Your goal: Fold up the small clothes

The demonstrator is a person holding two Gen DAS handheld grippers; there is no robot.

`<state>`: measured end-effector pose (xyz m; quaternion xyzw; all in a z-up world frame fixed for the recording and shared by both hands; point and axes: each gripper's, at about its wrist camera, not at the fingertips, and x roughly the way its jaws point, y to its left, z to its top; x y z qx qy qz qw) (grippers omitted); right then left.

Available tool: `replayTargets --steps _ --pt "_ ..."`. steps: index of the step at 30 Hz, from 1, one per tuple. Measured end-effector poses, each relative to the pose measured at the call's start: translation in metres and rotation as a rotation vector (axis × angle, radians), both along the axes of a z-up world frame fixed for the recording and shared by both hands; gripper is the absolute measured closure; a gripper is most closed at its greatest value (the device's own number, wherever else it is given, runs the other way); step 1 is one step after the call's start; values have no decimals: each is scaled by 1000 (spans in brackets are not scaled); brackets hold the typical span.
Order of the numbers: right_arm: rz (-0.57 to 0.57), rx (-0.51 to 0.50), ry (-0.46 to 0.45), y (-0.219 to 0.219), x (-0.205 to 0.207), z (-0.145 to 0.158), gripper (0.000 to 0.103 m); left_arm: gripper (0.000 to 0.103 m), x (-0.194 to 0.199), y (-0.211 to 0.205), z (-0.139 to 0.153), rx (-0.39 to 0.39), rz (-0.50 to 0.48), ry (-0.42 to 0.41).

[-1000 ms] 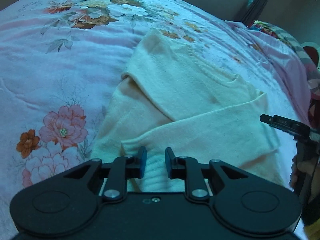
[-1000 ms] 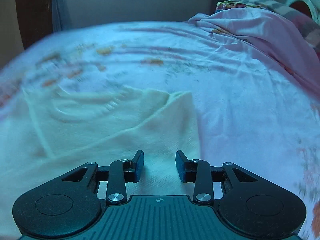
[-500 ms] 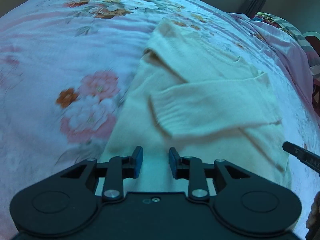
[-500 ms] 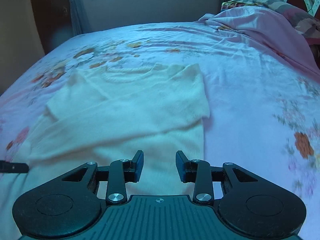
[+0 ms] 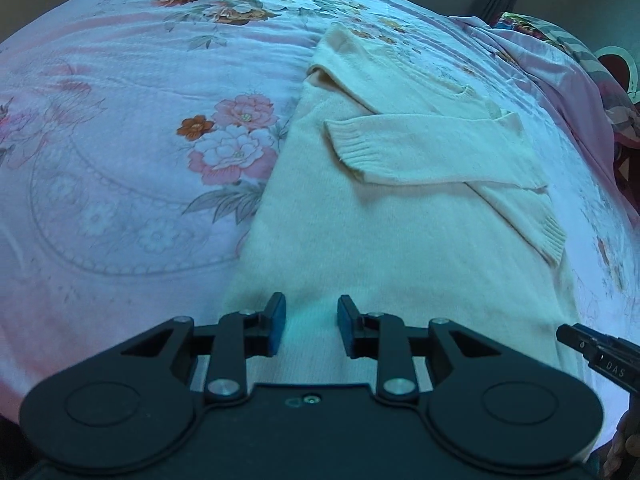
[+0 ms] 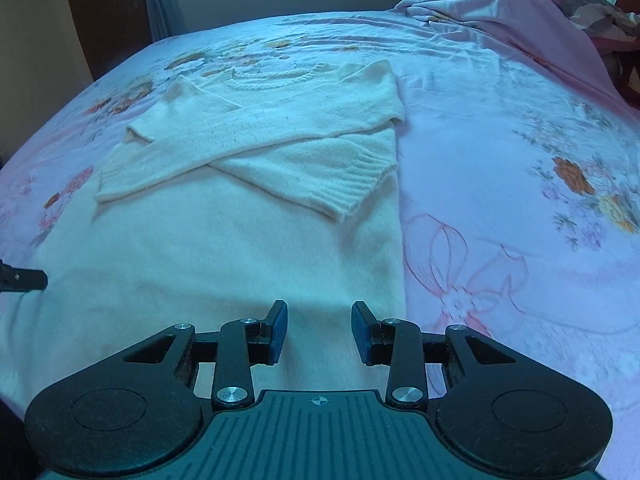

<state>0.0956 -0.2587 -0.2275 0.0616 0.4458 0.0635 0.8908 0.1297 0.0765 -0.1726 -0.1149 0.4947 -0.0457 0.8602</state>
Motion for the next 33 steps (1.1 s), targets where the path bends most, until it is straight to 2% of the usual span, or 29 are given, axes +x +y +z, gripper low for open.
replayTargets --steps 12,14,15,16,23,29,30,32,33 --pt "-16 -3 34 -15 -61 2 67 77 -37 29 1 -3 23 13" --pt "-23 -10 40 -17 -68 2 55 77 -42 31 1 -8 26 15" --pt "-30 -7 42 -19 -73 2 42 77 -44 33 1 -10 24 16" --pt "-33 -4 42 -20 -76 1 40 77 -47 34 0 -10 24 18" --pt "-49 63 95 -26 -93 -10 40 77 -61 42 -10 -25 41 43" --pt "-78 149 133 -34 -98 -14 40 77 -67 45 -19 -74 36 76" --pt "-80 166 142 -35 -98 -15 44 77 -68 45 -21 -87 31 85" --pt "-83 187 154 -36 -99 -16 63 80 -69 43 -24 -109 20 96" --pt "-81 195 160 -36 -100 -17 76 83 -69 43 -25 -117 14 96"
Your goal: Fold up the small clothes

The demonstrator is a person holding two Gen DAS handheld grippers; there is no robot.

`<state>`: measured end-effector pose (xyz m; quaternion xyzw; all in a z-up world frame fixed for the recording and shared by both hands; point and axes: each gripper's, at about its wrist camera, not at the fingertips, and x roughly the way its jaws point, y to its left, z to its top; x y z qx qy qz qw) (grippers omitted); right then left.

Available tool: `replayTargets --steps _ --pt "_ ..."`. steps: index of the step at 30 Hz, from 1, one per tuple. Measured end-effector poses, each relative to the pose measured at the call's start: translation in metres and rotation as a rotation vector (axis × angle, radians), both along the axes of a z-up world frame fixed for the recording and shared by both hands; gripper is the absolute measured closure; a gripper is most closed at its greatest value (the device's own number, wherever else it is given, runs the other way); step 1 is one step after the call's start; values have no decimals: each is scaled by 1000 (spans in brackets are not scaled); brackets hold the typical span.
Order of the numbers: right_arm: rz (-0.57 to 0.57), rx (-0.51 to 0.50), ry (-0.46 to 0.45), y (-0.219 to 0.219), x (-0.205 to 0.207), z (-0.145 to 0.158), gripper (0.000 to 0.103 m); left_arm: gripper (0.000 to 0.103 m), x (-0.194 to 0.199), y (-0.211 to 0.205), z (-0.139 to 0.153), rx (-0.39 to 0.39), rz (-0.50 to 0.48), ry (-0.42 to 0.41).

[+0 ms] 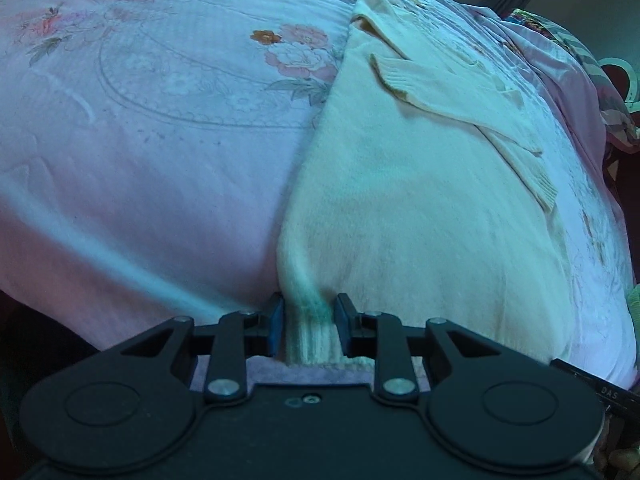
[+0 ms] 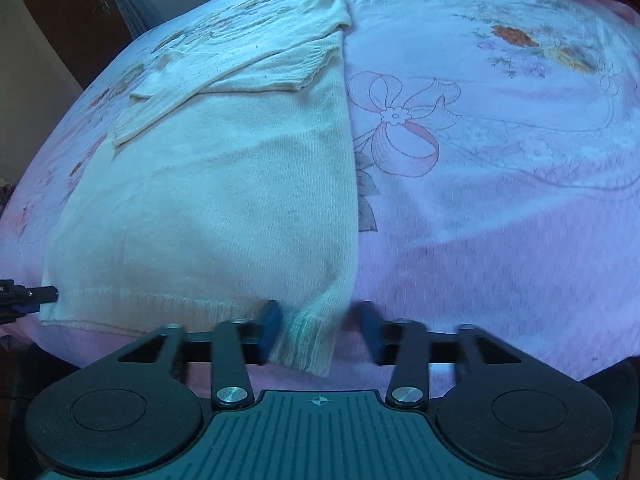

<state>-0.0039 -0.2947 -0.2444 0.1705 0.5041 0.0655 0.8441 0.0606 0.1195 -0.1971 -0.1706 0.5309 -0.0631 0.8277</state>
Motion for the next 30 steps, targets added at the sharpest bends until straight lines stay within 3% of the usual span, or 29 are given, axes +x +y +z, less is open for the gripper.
replayTargets --steps 1,4,6,11,15,18,24,27,28,30 --pt "3 13 9 0 1 -1 82 87 0 -1 -1 -14 -5 5" --pt "-4 42 22 -1 2 -2 85 95 1 0 -3 -43 0 10" --pt "1 68 21 -1 2 -1 99 98 1 1 0 -65 10 5" --pt "-49 224 -25 -13 10 19 99 98 13 1 26 -173 29 -53" --pt "-101 299 -117 -28 42 50 99 98 51 -3 48 -219 42 -106" --pt "-113 268 -168 -33 84 63 99 98 90 -8 54 -196 59 -136" --pt "-150 167 -161 -35 156 44 99 97 158 -21 32 -114 101 -111" --pt "-138 128 -103 -33 177 22 99 88 172 -29 15 -41 69 -48" --pt "-131 131 -81 -36 179 16 99 85 172 -27 15 -51 57 -39" --pt "-125 162 -118 -43 175 22 96 78 165 -22 22 -66 40 -56"
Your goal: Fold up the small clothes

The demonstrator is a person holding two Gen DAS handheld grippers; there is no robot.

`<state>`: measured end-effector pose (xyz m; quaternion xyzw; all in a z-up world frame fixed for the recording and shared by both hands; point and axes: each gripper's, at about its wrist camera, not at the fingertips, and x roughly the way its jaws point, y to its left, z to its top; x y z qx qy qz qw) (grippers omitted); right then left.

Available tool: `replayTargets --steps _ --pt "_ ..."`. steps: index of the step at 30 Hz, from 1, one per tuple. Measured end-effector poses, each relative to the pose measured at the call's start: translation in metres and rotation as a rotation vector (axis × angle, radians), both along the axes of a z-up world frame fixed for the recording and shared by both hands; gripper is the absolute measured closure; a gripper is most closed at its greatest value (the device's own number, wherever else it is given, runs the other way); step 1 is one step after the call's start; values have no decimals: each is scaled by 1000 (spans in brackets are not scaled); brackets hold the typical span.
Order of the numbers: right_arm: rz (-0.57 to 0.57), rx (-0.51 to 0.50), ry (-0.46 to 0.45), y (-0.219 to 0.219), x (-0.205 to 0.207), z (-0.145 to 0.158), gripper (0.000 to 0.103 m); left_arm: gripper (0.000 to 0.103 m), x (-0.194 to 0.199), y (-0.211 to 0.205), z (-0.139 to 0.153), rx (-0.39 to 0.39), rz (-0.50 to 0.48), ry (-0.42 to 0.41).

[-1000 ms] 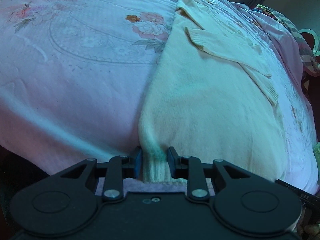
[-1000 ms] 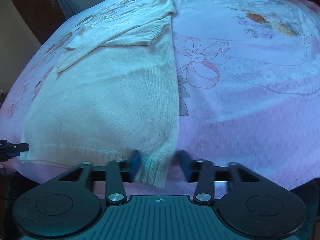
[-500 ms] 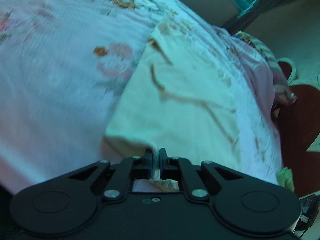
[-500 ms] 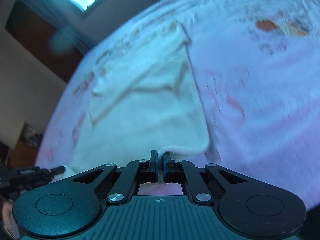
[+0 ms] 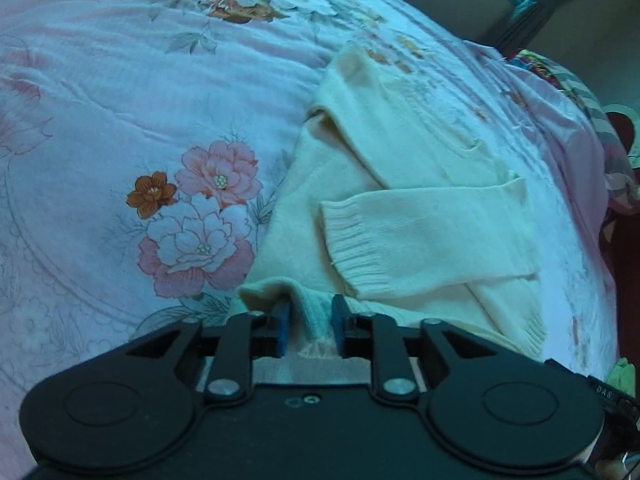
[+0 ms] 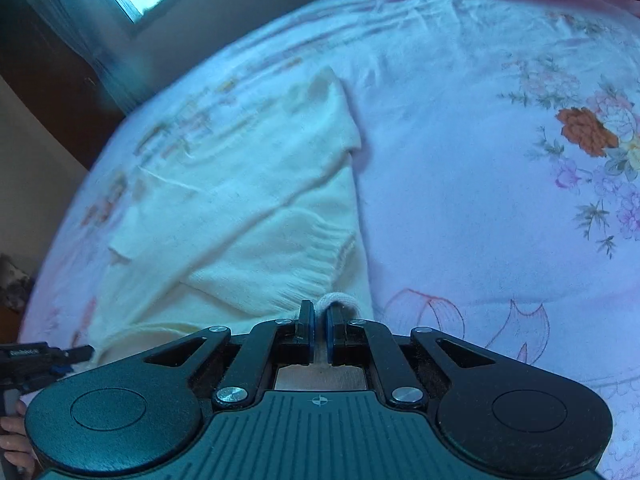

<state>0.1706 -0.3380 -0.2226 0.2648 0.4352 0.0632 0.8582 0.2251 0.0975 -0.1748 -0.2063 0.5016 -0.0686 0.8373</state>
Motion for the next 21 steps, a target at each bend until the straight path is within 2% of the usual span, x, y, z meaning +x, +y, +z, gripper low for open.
replayTargets --steps 2,3,4,7,10,12,15,19,21 --pt "16 -39 -29 -5 -6 10 71 69 -7 5 10 48 -26 -35" --pt "16 -63 -45 -7 -9 13 38 62 -10 7 15 77 -36 -51" --pt "12 -81 -67 -11 -13 16 25 59 -12 11 17 93 -39 -63" --pt "22 -156 -97 -10 -17 22 26 59 -13 14 21 152 -63 -96" --pt "84 -216 -101 5 -16 17 39 61 -8 8 16 191 -109 -109" --pt "117 -222 -98 13 -13 11 41 61 -5 3 13 188 -138 -116" --pt "126 -215 -100 18 -4 6 47 61 0 -3 9 186 -164 -123" --pt "166 -227 -90 28 11 -1 56 61 9 -10 1 222 -205 -121" --pt "194 -238 -81 33 14 -5 61 61 8 -12 1 211 -232 -125"
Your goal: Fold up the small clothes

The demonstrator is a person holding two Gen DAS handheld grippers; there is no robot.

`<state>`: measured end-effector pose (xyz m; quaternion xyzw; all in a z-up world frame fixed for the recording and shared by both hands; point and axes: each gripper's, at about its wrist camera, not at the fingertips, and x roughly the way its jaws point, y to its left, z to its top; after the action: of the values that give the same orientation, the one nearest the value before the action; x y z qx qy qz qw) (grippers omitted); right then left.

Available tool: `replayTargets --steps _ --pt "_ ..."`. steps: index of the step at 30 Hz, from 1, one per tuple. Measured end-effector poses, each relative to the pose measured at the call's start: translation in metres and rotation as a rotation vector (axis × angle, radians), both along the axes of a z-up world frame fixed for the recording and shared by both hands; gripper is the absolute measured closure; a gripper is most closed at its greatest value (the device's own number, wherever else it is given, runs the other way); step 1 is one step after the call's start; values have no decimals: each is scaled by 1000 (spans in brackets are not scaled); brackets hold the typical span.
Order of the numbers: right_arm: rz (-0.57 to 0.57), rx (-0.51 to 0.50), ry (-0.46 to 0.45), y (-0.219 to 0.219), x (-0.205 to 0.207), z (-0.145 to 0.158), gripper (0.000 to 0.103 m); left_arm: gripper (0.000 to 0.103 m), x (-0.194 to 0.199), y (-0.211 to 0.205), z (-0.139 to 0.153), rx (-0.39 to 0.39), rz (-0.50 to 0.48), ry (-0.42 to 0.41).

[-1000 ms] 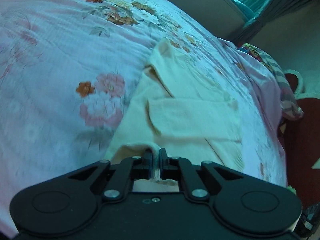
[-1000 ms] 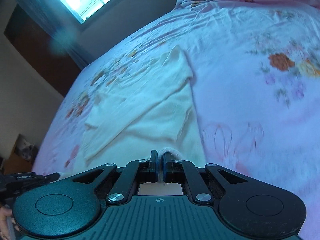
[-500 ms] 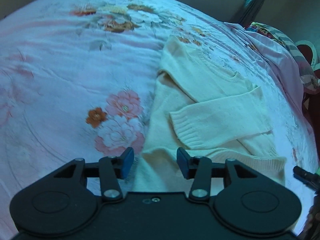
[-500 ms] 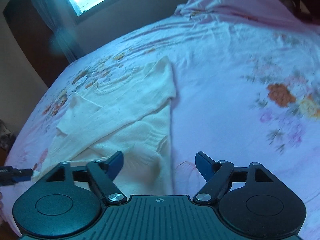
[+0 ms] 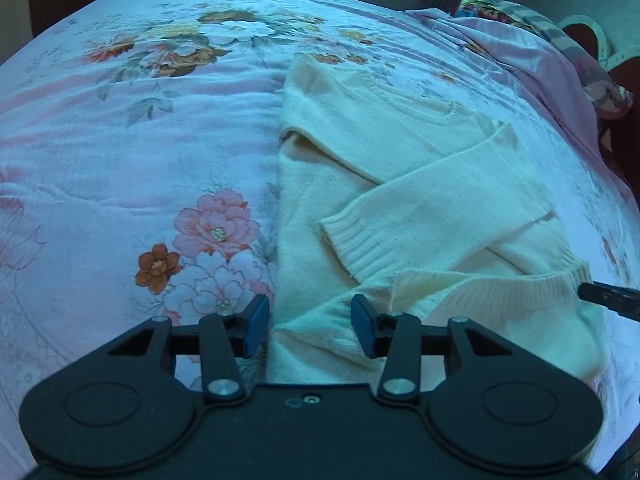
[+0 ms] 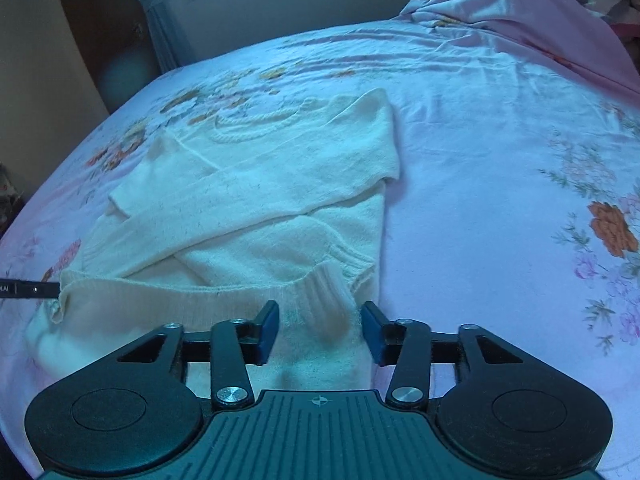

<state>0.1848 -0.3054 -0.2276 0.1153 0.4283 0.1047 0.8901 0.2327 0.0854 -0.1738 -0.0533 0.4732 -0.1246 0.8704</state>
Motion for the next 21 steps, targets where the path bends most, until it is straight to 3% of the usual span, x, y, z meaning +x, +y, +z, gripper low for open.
replayTargets --steps 9,14,16,21 --pt "13 21 21 -3 2 -4 61 57 -13 4 -2 1 -135 -11" --pt "36 37 21 -3 -1 -2 61 53 -17 12 6 -57 -201 -18" --pt "29 33 27 -4 0 -3 61 45 -20 13 5 -33 -232 -24" --pt "20 49 40 -3 3 -6 61 46 -17 5 -2 27 -263 -47"
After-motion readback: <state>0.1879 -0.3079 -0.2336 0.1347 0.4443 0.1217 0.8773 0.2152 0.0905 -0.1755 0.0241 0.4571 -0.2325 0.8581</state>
